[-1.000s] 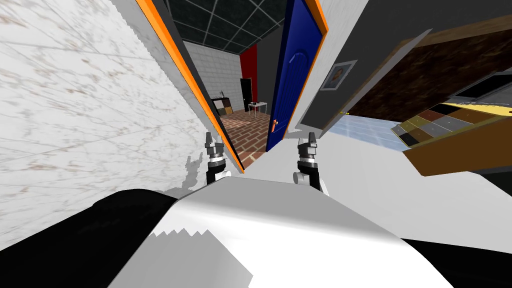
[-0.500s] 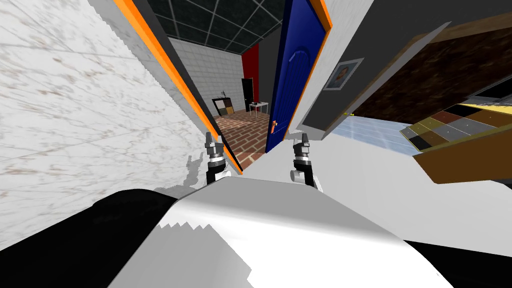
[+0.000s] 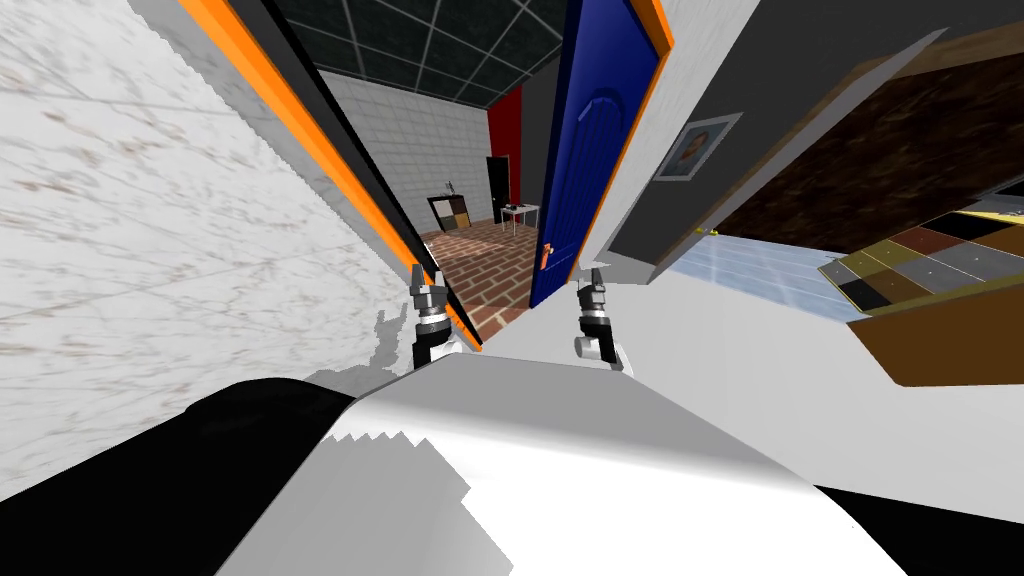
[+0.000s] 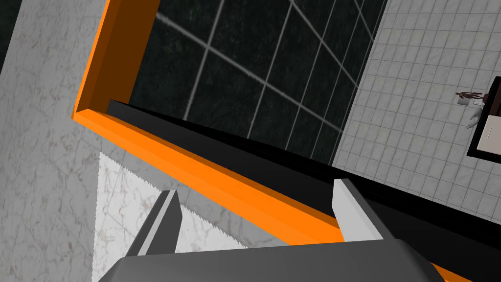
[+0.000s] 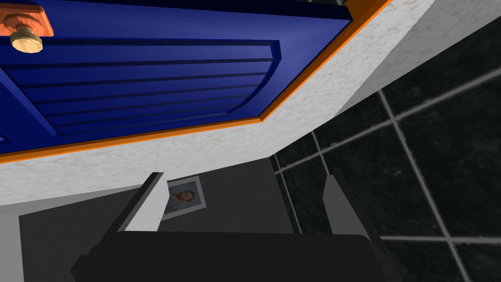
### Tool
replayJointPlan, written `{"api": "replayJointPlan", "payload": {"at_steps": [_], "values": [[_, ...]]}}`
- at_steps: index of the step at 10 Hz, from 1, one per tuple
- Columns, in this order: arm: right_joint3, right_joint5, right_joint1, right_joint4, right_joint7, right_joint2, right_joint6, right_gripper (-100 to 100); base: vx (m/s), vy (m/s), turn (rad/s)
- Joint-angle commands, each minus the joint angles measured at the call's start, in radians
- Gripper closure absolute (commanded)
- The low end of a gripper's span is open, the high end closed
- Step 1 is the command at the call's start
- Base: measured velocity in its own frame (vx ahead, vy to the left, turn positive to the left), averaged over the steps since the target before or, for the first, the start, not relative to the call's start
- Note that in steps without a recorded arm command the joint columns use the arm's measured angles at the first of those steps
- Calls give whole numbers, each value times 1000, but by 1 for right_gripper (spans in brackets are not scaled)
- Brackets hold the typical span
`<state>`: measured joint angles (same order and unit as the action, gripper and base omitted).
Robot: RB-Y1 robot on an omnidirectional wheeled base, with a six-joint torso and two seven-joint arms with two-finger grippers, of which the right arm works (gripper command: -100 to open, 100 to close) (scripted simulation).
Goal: Push the door open
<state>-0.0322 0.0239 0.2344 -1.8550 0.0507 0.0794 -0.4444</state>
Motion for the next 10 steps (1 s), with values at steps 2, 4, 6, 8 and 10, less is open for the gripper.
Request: {"api": "replayJointPlan", "payload": {"at_steps": [2, 4, 6, 8, 10], "values": [[-17, 3, -43, 70, 7, 1, -2, -100, 99, -108, 71], [-28, 4, -78, 127, 14, 4, -5, -100, 76, -115, 58], [-40, 5, -115, 186, 22, 6, -9, -100, 84, -110, 72], [-52, 6, -151, 246, 29, 8, -13, -100, 93, -99, 68], [-64, 7, -188, 303, 36, 8, -17, -100, 72, -120, 68]]}}
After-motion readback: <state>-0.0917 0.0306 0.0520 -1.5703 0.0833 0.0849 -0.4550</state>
